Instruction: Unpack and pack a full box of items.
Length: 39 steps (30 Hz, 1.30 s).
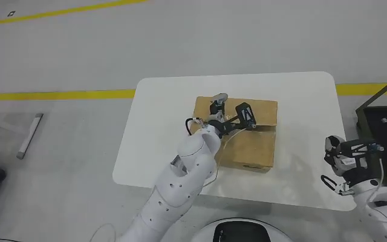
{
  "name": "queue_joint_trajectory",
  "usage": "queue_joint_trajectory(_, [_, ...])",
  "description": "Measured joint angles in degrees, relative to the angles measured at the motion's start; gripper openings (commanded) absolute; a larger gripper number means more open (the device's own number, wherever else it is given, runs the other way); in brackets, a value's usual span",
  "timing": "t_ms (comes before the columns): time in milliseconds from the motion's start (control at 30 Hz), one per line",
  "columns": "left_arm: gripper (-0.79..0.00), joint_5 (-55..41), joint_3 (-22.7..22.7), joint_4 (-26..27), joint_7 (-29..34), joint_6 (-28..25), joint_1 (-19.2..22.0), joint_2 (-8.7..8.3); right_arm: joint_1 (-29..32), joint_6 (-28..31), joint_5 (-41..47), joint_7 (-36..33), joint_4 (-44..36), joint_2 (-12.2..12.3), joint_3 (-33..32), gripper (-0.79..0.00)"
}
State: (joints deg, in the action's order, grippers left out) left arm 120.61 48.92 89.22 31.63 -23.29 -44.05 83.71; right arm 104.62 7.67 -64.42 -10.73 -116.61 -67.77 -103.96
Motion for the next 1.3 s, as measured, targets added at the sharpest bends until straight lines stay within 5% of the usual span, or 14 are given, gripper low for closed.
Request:
queue_joint_trajectory(533, [0.000, 3.5, -0.9, -9.0, -6.1, 3.0, 10.8, 2.37, -2.5, 3.3, 2.5, -1.5, -4.2, -0.2, 3.2, -0.785])
queue_joint_trajectory(967, [0.000, 0.8, -6.2, -30.3, -10.6, 9.8, 24.6, 7.77, -2.2, 0.5, 0.4, -1.7, -2.9, -0.4, 4.6, -0.785])
queue_joint_trajectory(1300, [0.000, -1.0, -9.6, -43.0, -11.8, 12.1, 28.8, 11.65, -2.3, 0.1, 1.2, -2.4, -2.5, -0.5, 3.6, -0.785])
